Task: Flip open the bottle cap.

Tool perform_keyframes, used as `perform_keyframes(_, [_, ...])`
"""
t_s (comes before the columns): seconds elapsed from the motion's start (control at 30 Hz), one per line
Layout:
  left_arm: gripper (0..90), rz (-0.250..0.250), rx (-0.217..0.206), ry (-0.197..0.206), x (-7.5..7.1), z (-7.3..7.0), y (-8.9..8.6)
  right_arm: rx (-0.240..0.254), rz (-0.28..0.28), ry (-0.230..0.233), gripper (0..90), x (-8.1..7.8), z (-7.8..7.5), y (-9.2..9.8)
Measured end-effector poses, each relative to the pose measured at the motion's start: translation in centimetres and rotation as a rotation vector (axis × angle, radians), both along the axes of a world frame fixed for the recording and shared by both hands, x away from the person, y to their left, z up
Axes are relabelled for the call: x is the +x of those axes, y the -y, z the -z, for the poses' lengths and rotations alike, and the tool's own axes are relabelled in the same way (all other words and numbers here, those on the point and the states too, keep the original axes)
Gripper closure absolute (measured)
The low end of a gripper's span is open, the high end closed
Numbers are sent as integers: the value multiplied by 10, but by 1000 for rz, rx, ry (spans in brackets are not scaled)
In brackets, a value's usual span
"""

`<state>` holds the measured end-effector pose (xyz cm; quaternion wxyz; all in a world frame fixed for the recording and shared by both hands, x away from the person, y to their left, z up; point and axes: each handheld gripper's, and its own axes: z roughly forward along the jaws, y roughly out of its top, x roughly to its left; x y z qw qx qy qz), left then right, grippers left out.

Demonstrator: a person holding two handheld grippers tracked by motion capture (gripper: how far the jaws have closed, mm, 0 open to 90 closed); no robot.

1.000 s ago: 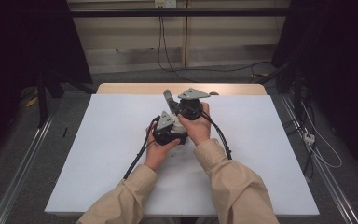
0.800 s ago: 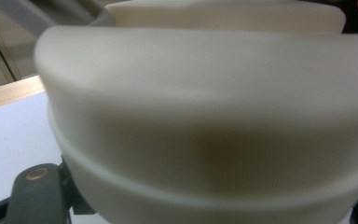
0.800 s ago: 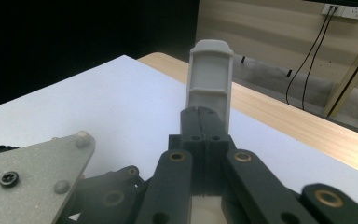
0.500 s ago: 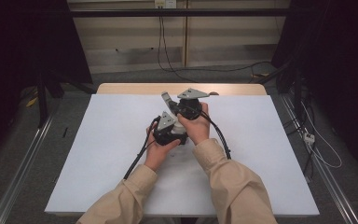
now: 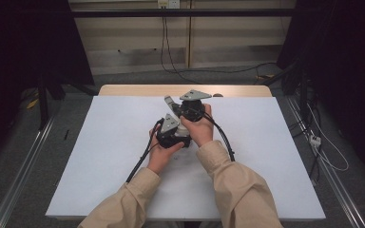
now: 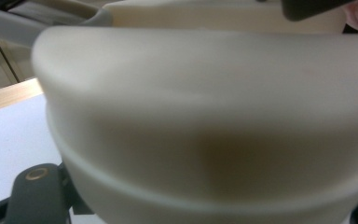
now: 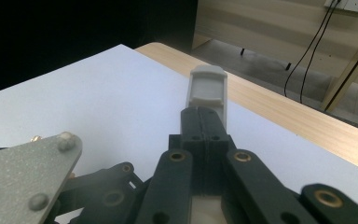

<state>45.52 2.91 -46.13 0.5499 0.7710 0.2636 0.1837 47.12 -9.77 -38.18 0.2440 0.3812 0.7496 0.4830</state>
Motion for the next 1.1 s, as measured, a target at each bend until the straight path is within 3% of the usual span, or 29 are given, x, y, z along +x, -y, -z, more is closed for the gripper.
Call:
perform_keyframes(0.37, [184,1,2,1,0,0,0,24,3,-17,900,0,0,0])
perform_keyframes(0.57, [176,0,3,-18,0,-1,-2,15,1,2,877,-2,-1,1])
perform_keyframes(0.8, [104,-7,24,-30,0,-6,-9,37,-22,26,764,-11,-8,3])
perform_keyframes(0.87, [105,21,13,-59,-2,-8,-11,46,-27,24,689,-14,-10,6])
perform_keyframes(0.97, [105,24,20,-51,-5,-11,-15,64,-33,30,623,-19,-11,13])
perform_keyframes(1.1, [98,37,23,-69,-8,-14,-22,77,-26,30,519,-27,-11,22])
